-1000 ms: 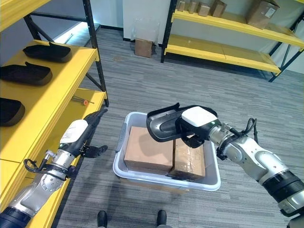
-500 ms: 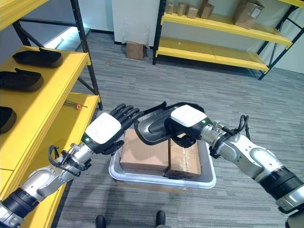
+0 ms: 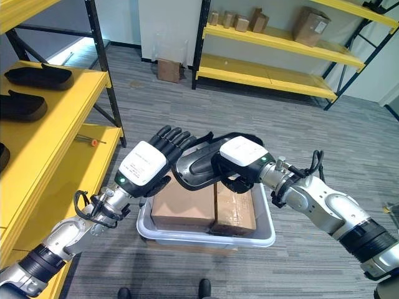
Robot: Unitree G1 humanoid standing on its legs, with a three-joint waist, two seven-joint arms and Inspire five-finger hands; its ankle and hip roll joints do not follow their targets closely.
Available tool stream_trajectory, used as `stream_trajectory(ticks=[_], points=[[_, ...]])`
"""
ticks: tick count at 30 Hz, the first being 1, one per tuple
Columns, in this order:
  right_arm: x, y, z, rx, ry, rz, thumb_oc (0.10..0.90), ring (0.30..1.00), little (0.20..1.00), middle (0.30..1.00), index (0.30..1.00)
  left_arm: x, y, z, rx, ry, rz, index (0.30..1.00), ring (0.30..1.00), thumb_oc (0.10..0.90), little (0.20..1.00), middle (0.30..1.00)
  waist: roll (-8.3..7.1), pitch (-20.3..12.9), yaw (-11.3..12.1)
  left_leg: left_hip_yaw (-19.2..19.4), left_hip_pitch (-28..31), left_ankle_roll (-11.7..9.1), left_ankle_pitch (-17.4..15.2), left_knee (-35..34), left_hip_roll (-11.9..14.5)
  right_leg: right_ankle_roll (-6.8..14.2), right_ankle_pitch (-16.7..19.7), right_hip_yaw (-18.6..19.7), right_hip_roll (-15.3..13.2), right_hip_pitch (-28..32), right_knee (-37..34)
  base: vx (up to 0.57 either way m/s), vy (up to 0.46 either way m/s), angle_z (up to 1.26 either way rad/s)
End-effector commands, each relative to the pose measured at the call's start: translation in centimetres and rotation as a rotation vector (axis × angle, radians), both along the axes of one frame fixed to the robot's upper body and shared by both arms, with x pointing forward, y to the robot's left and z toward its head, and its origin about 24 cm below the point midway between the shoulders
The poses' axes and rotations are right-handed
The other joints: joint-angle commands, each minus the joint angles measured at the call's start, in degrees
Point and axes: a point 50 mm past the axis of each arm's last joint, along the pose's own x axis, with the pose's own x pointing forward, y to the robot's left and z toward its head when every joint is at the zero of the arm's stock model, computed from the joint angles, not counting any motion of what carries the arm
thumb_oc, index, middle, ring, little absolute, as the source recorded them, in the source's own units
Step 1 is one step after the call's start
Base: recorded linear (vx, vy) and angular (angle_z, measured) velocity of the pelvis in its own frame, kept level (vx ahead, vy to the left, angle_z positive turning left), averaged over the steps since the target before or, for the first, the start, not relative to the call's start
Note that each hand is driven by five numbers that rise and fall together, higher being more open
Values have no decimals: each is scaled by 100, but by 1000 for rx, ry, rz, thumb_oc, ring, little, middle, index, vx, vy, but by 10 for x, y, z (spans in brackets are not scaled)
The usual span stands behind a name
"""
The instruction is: Move parts from the plastic box to the shelf.
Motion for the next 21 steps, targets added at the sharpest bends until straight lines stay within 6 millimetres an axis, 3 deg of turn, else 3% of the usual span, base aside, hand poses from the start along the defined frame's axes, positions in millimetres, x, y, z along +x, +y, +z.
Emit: stream_trajectory(ticks=[1, 21], points=[[4, 18, 67, 193, -272, 82, 400, 300, 300, 300, 300, 15, -19, 39, -83, -191, -69, 1000, 1000, 900, 1000, 1000, 31, -410, 97, -166, 249, -24, -360, -45, 346, 285, 23, -93, -85, 182, 167, 37, 8, -4], [5, 33, 78, 238, -313, 135, 400, 300, 300, 300, 300, 14, -55, 29, -136, -110, -182, 1000, 1000, 900, 1000, 1000, -99, -331, 53, -85, 231, -8, -321, -45, 381, 241, 40, -9, -31, 98, 175, 2, 0, -1]])
